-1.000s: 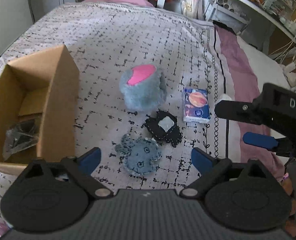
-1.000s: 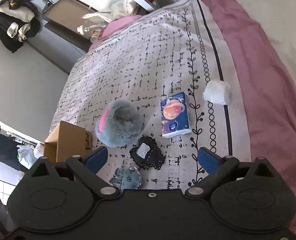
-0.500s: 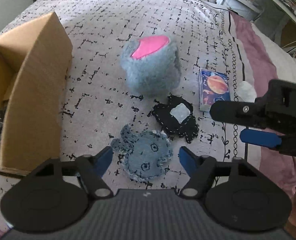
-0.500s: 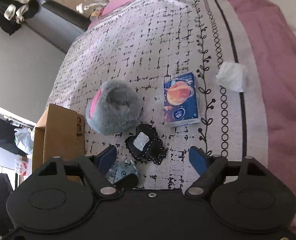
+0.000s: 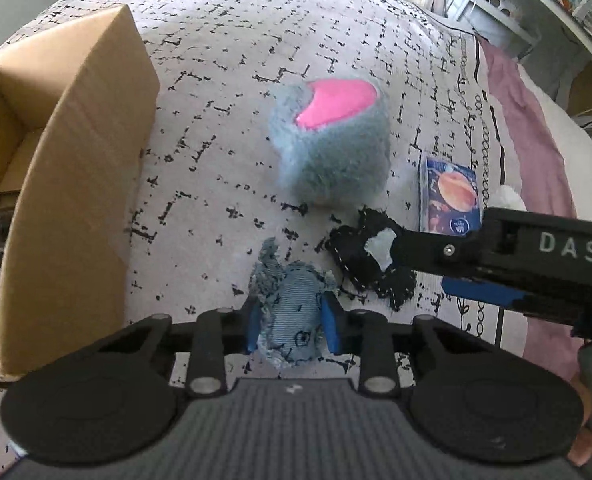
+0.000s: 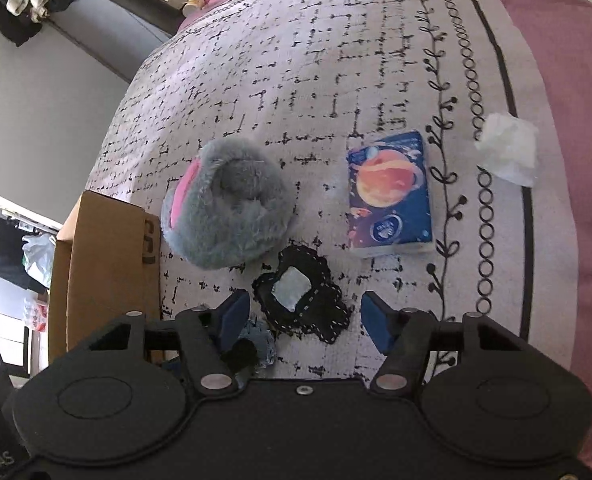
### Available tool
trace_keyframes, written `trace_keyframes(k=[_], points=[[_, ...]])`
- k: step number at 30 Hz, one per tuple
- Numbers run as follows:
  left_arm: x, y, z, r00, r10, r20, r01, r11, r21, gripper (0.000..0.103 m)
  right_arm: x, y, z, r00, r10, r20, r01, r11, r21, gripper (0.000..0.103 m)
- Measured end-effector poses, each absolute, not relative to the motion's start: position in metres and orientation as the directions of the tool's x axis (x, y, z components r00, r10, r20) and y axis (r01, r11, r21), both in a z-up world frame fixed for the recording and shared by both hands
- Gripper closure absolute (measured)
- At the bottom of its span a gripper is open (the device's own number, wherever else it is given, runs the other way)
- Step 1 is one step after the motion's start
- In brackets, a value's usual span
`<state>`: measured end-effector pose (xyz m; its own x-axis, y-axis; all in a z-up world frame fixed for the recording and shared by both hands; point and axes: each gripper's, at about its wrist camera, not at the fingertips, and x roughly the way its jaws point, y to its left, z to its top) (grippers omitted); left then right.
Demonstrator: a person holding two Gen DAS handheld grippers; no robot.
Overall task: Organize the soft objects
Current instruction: 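Close the right tool on the black lace item with the white patch, then carry the grey-blue plush with the left tool while the right tool carries the lace item to the box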
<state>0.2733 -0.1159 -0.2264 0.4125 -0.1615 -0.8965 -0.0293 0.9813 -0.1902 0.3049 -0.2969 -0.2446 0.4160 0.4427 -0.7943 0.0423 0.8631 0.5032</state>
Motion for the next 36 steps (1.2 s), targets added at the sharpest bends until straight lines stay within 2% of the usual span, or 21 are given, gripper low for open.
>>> trace_keyframes(k=[11, 12, 13, 14, 17, 26, 36], points=[[0.276, -0.11, -0.229, 0.414, -0.195, -0.889, -0.035, 0.973, -0.23, 0.073, 0.315, -0.271, -0.259, 0.388, 0.384, -0.838, 0.004, 0.908, 0.418, 0.042], [0.276, -0.11, -0.229, 0.414, -0.198, -0.888, -0.035, 0.972, -0.232, 0.073, 0.315, -0.27, -0.259, 0.389, 0.379, -0.839, -0.006, 0.912, 0.409, 0.045], [0.275, -0.11, -0.229, 0.416, -0.199, -0.887, -0.034, 0.972, -0.234, 0.073, 0.314, -0.269, -0.26, 0.392, 0.374, -0.841, -0.013, 0.916, 0.401, 0.058], [0.274, -0.11, -0.228, 0.418, -0.202, -0.886, -0.03, 0.971, -0.235, 0.074, 0.314, -0.268, -0.26, 0.392, 0.371, -0.842, -0.019, 0.918, 0.396, 0.066], [0.274, -0.112, -0.226, 0.426, -0.202, -0.882, -0.018, 0.973, -0.231, 0.075, 0.311, -0.266, -0.258, 0.404, 0.359, -0.841, -0.034, 0.925, 0.378, 0.071], [0.259, -0.109, -0.207, 0.461, -0.214, -0.861, 0.01, 0.972, -0.236, 0.086, 0.298, -0.276, -0.237, 0.472, 0.35, -0.809, -0.025, 0.923, 0.385, 0.072], [0.238, -0.094, -0.167, 0.506, -0.224, -0.833, 0.022, 0.969, -0.248, 0.087, 0.284, -0.282, -0.208, 0.527, 0.348, -0.775, 0.001, 0.912, 0.41, 0.072]])
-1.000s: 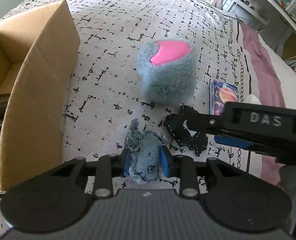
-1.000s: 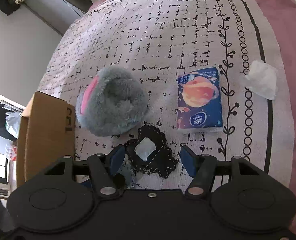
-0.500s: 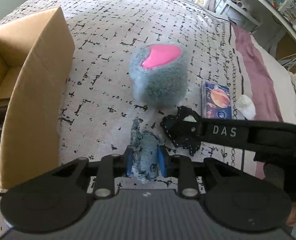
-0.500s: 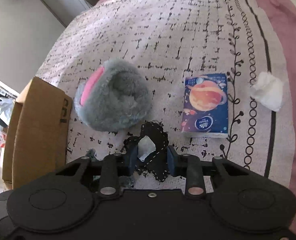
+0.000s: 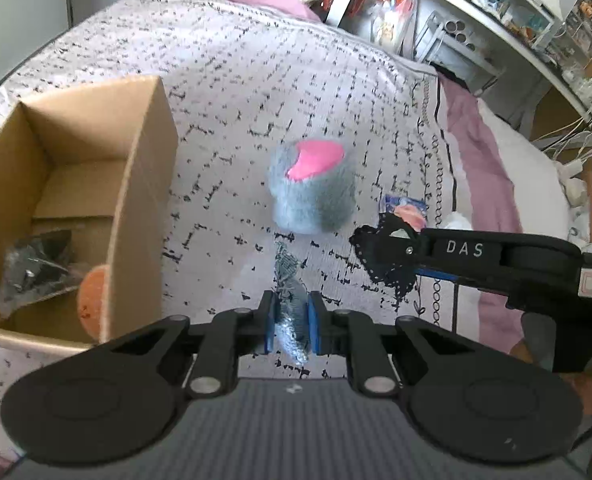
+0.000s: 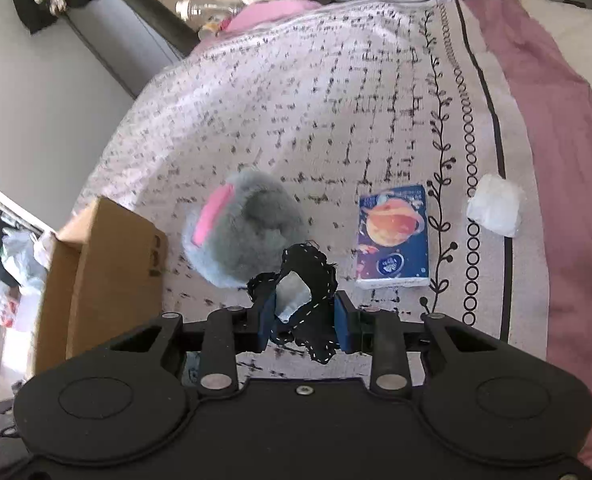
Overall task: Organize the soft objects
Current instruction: 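Carry the grey-blue plush with the left tool while the right tool carries the lace item to the box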
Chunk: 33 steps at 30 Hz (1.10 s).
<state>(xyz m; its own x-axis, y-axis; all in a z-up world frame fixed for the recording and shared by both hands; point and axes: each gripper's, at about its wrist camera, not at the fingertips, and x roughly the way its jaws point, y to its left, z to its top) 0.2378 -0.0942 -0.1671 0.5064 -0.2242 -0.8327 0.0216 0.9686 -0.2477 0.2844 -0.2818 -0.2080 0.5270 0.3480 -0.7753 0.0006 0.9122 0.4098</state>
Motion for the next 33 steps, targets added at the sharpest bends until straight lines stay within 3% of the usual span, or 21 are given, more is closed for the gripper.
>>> trace_keyframes(k=[33], points=[[0.22, 0.01, -0.086, 0.643, -0.187, -0.742, -0.02, 0.965, -0.26, 0.087, 0.257, -0.2, -0.106, 0.623, 0.348, -0.701, -0.147, 0.932, 0.332, 0.072]])
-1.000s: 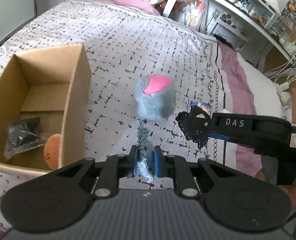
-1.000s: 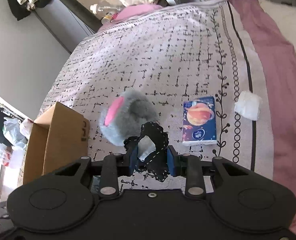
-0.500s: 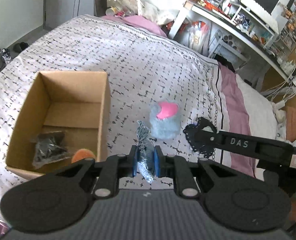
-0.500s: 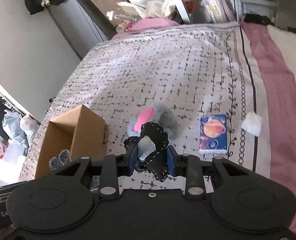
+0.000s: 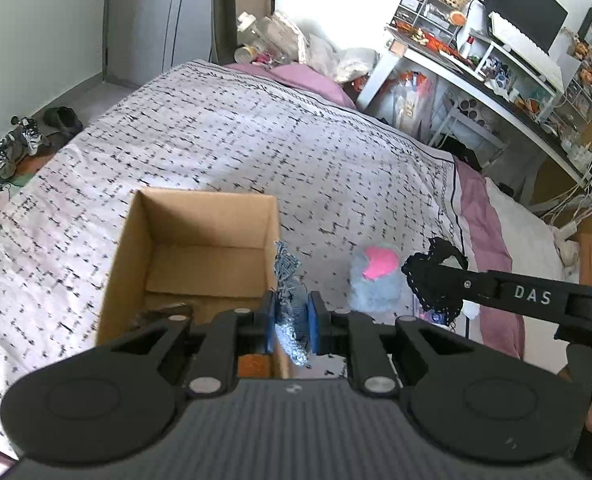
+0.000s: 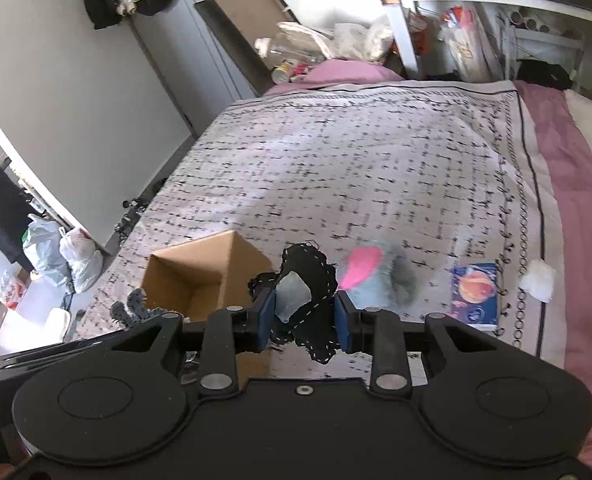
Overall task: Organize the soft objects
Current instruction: 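Carry the grey-blue plush with the left tool while the right tool carries the lace item to the box, then open the left tool over the box while the right tool releases the lace item into it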
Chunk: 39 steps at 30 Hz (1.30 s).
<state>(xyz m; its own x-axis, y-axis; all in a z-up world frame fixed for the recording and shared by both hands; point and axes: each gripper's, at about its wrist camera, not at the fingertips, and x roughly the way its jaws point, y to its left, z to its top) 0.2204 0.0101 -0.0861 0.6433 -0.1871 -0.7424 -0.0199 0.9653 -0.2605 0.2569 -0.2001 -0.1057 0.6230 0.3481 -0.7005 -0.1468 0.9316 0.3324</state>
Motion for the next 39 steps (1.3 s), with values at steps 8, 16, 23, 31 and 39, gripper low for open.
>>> trace_keyframes(k=[8, 16, 23, 31, 39], points=[[0.219, 0.037, -0.087, 0.651, -0.189, -0.736, -0.039, 0.959, -0.281, 0.087, 0.256, -0.17, -0.1, 0.614, 0.36, -0.703, -0.18, 0.93, 0.319, 0.072], [0.215, 0.065, -0.1, 0.637, -0.198, -0.745, -0.072, 0.947, -0.313, 0.087, 0.257, -0.137, -0.103, 0.592, 0.374, -0.714, -0.218, 0.927, 0.305, 0.071], [0.217, 0.082, -0.113, 0.629, -0.207, -0.75, -0.097, 0.936, -0.339, 0.087, 0.261, -0.111, -0.11, 0.57, 0.374, -0.732, -0.238, 0.927, 0.289, 0.071], [0.223, 0.098, -0.126, 0.619, -0.219, -0.754, -0.115, 0.925, -0.363, 0.087, 0.271, -0.088, -0.126, 0.536, 0.366, -0.761, -0.24, 0.93, 0.277, 0.07], [0.233, 0.113, -0.133, 0.614, -0.228, -0.755, -0.126, 0.917, -0.379, 0.087, 0.281, -0.064, -0.141, 0.498, 0.355, -0.791, -0.249, 0.933, 0.261, 0.056]])
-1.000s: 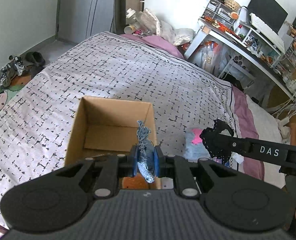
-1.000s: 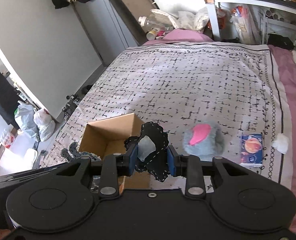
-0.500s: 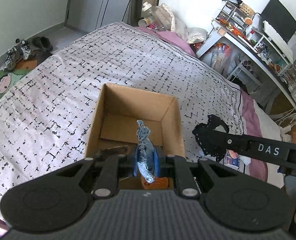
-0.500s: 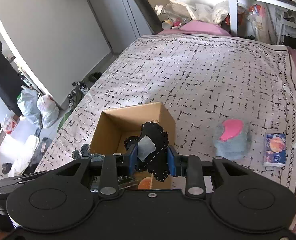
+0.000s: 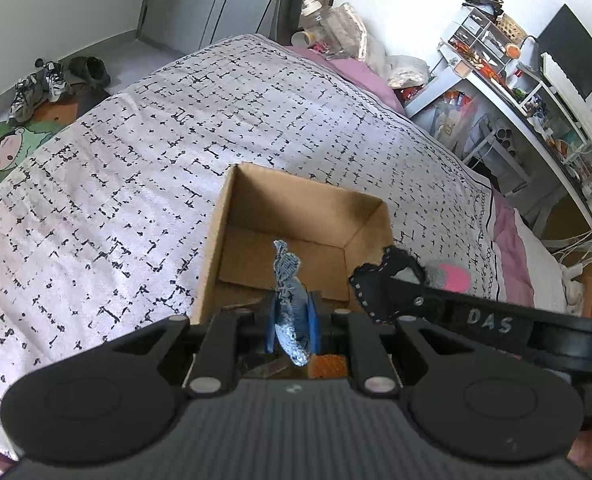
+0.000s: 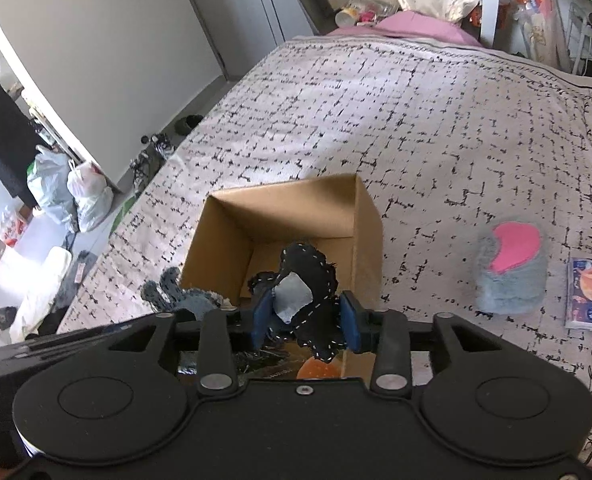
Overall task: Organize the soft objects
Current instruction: 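Open the left tool over the box while the right tool releases the lace item into it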
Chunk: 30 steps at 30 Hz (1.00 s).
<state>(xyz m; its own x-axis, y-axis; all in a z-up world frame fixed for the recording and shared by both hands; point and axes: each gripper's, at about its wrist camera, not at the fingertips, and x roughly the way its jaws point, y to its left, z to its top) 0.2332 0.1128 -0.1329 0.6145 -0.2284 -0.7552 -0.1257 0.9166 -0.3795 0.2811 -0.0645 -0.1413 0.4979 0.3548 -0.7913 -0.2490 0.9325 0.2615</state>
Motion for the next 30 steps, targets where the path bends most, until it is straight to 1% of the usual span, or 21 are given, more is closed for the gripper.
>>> trace_keyframes(k=[1, 4, 8, 16, 21, 24, 30], points=[[0.235, 0.114, -0.134, 0.614, -0.229, -0.756, -0.127, 0.916, -0.381, 0.087, 0.283, -0.063, -0.144, 0.487, 0.345, -0.802, -0.241, 0.936, 0.256, 0.051], [0.24, 0.116, -0.136, 0.612, -0.231, -0.757, -0.128, 0.915, -0.383, 0.087, 0.286, -0.063, -0.148, 0.489, 0.327, -0.808, -0.231, 0.943, 0.242, 0.05], [0.248, 0.121, -0.137, 0.613, -0.237, -0.754, -0.114, 0.917, -0.382, 0.087, 0.289, -0.07, -0.146, 0.484, 0.33, -0.811, -0.209, 0.943, 0.259, 0.049], [0.261, 0.121, -0.134, 0.608, -0.235, -0.758, -0.112, 0.92, -0.375, 0.086, 0.289, -0.081, -0.132, 0.507, 0.329, -0.796, -0.207, 0.944, 0.259, 0.042], [0.266, 0.119, -0.127, 0.6, -0.212, -0.771, -0.123, 0.928, -0.351, 0.075, 0.285, -0.093, -0.126, 0.521, 0.326, -0.789, -0.2, 0.945, 0.258, 0.038], [0.263, 0.119, -0.122, 0.609, -0.206, -0.766, -0.138, 0.923, -0.358, 0.071, 0.281, -0.103, -0.123, 0.53, 0.323, -0.784, -0.19, 0.946, 0.262, 0.035], [0.253, 0.109, -0.113, 0.599, -0.184, -0.779, -0.147, 0.931, -0.333, 0.065, 0.271, -0.125, -0.12, 0.542, 0.318, -0.778, -0.17, 0.948, 0.269, 0.026]])
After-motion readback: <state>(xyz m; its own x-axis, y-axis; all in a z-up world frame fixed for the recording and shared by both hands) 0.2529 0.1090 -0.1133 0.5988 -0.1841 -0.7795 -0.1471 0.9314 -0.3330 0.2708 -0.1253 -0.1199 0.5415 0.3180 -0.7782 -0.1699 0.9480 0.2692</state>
